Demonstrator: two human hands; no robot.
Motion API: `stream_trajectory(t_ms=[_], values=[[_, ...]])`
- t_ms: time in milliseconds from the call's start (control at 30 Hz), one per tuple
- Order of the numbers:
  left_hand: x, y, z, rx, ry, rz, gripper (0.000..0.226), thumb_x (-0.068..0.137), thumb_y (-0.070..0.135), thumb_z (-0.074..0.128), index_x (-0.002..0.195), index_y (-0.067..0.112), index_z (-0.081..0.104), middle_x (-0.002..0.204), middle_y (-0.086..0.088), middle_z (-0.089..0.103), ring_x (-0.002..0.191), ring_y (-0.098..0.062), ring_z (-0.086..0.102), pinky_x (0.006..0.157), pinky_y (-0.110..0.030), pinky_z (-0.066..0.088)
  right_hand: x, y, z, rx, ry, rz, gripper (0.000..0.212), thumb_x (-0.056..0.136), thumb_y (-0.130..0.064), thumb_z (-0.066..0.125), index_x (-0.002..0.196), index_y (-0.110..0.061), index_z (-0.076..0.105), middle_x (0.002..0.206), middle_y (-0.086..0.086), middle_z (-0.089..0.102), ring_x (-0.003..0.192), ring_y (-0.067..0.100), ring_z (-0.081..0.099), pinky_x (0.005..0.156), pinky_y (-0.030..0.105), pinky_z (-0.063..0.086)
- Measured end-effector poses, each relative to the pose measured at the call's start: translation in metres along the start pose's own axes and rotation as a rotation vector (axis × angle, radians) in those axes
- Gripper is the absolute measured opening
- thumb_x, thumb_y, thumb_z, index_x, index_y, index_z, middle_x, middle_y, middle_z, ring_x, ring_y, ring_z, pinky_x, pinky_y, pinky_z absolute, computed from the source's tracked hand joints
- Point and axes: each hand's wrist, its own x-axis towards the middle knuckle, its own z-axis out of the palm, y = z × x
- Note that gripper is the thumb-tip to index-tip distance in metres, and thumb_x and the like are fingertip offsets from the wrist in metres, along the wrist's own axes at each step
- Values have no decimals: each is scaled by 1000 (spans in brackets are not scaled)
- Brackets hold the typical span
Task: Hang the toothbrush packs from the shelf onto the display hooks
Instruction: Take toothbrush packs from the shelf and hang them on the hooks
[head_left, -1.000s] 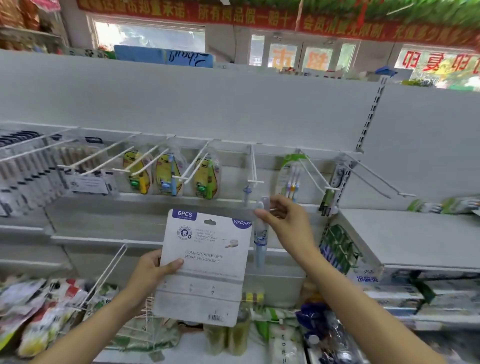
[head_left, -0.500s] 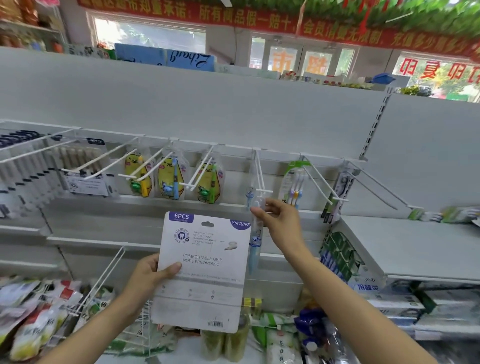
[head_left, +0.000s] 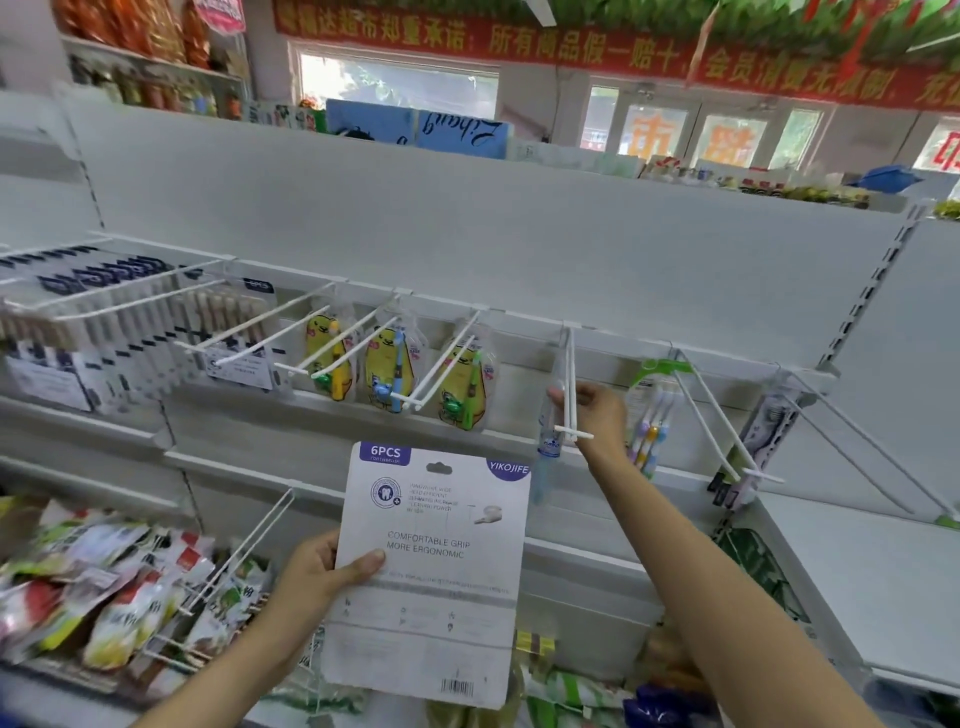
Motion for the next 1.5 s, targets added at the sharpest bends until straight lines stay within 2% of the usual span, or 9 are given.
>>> stream_trajectory(t_ms=[167, 367, 533, 700, 833, 933, 1167, 1300, 1500], values=[[0, -3, -8, -9, 35, 2, 75, 45, 42, 94, 105, 2, 71, 102, -14, 76, 89, -32, 74, 69, -34, 62, 21, -1, 4, -17, 1, 41, 25, 82, -23, 79, 82, 1, 75, 83, 26, 73, 69, 21, 62, 71, 38, 52], [4, -2, -25, -4, 51, -54, 70, 51, 39, 85, 108, 2, 70, 103, -12, 76, 93, -35, 74, 82, -47, 59, 32, 5, 4, -51, 0, 89, 34, 66, -40, 88, 60, -11, 74, 67, 16, 74, 72, 35, 73, 79, 56, 59], [14, 1, -46, 21, 34, -40, 59, 60, 38, 92, 105, 6, 71, 103, -11, 77, 88, -29, 75, 77, -42, 59, 24, 23, -1, -295, 18, 122, 97, 45, -81, 76, 94, 2, 73, 97, 16, 73, 89, 30, 68, 80, 42, 57], [19, 5, -81, 32, 27, 11, 87, 34, 56, 92, 105, 9, 72, 99, -5, 78, 88, -27, 75, 69, -32, 60, -67, -9, 18, -339, 146, 89, 37, 85, -18, 76, 107, 9, 66, 97, 16, 66, 90, 25, 60, 78, 34, 44], [23, 6, -116, 58, 70, 79, 38, 66, 21, 91, 98, 16, 71, 93, 5, 78, 86, -21, 74, 66, -27, 60, -125, 3, 75, -420, -129, 113, 35, 87, -16, 71, 121, -7, 69, 115, 7, 73, 106, 19, 68, 96, 37, 54], [26, 1, -146, 160, 108, 147, 32, 79, 2, 78, 93, 28, 68, 85, 21, 75, 85, -8, 72, 62, -19, 56, -181, -10, 138, -355, -386, 79, 41, 89, -24, 70, 129, -15, 64, 125, -5, 68, 104, -1, 64, 83, 8, 50], [11, 10, -210, 337, 110, 307, 36, 88, 11, 72, 109, 40, 69, 96, 21, 75, 91, -1, 71, 74, -23, 58, -257, -77, 276, -27, -573, 59, 62, 89, -24, 73, 144, -12, 48, 138, -8, 55, 108, -13, 58, 82, 4, 47], [7, 13, -244, 616, 118, 364, 44, 84, 30, 69, 124, 44, 58, 83, 12, 74, 79, -7, 71, 65, -37, 59, -267, -102, 331, 74, -439, 9, 27, 89, -19, 72, 116, -20, 67, 106, -13, 73, 94, -10, 67, 79, 13, 51], [9, 28, -285, 703, -32, 494, 79, 84, 48, 71, 151, 40, 31, 154, 33, 27, 144, 11, 20, 115, -14, 25, -255, -124, 369, 11, -313, -126, 16, 86, -4, 69, 90, -19, 73, 77, -13, 74, 75, -4, 70, 65, 11, 52]])
